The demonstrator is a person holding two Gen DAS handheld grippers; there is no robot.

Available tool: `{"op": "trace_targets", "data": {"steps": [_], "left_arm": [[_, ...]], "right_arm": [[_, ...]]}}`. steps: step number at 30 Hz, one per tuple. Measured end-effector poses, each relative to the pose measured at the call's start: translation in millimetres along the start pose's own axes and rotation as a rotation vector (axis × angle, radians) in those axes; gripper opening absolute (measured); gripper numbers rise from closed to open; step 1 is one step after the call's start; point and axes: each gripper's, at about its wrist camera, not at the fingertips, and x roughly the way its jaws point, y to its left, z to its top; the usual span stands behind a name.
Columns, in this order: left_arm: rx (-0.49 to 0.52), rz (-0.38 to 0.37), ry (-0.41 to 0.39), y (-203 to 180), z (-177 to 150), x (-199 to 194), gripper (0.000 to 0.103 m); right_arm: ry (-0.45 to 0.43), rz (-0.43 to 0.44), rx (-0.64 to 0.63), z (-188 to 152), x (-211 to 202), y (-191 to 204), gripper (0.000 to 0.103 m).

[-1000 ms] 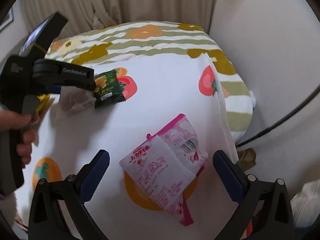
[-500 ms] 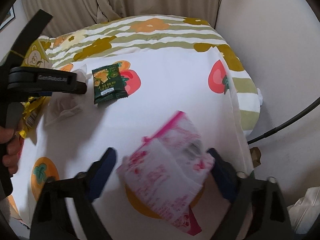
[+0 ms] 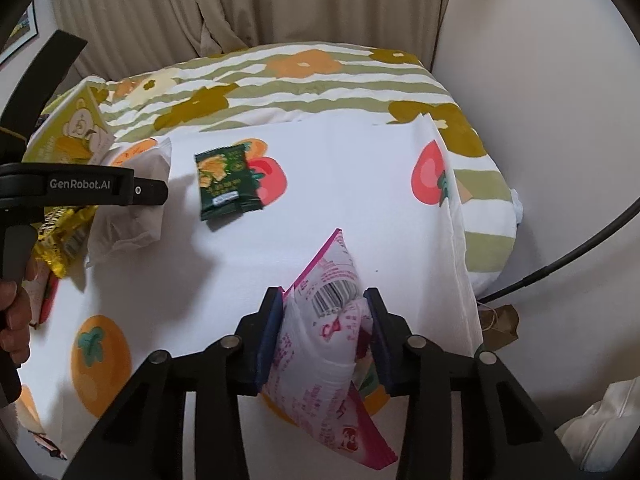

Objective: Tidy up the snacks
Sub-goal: 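Grasp the grey square packet with the left tool while the right tool grasps the pink-white bag, then carry both packets into the green box and open both tools to drop them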

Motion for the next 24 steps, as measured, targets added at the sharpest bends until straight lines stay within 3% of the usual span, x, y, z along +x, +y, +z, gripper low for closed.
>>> {"op": "trace_targets", "data": {"steps": [13, 19, 24], "left_arm": [[-0.045, -0.033, -0.158, 5, -20, -116, 0.069], [-0.124, 0.000, -0.248, 44, -26, -183, 0.069], [-0.189, 0.048, -0.297, 96, -33, -223, 0.069]], "right_arm": [[-0.138, 0.108, -0.063, 23, -68, 20, 0.034], [-0.197, 0.211, -0.122, 51, -106, 45, 0.032], [-0.218, 0.363, -0.132, 79, -126, 83, 0.030]]}}
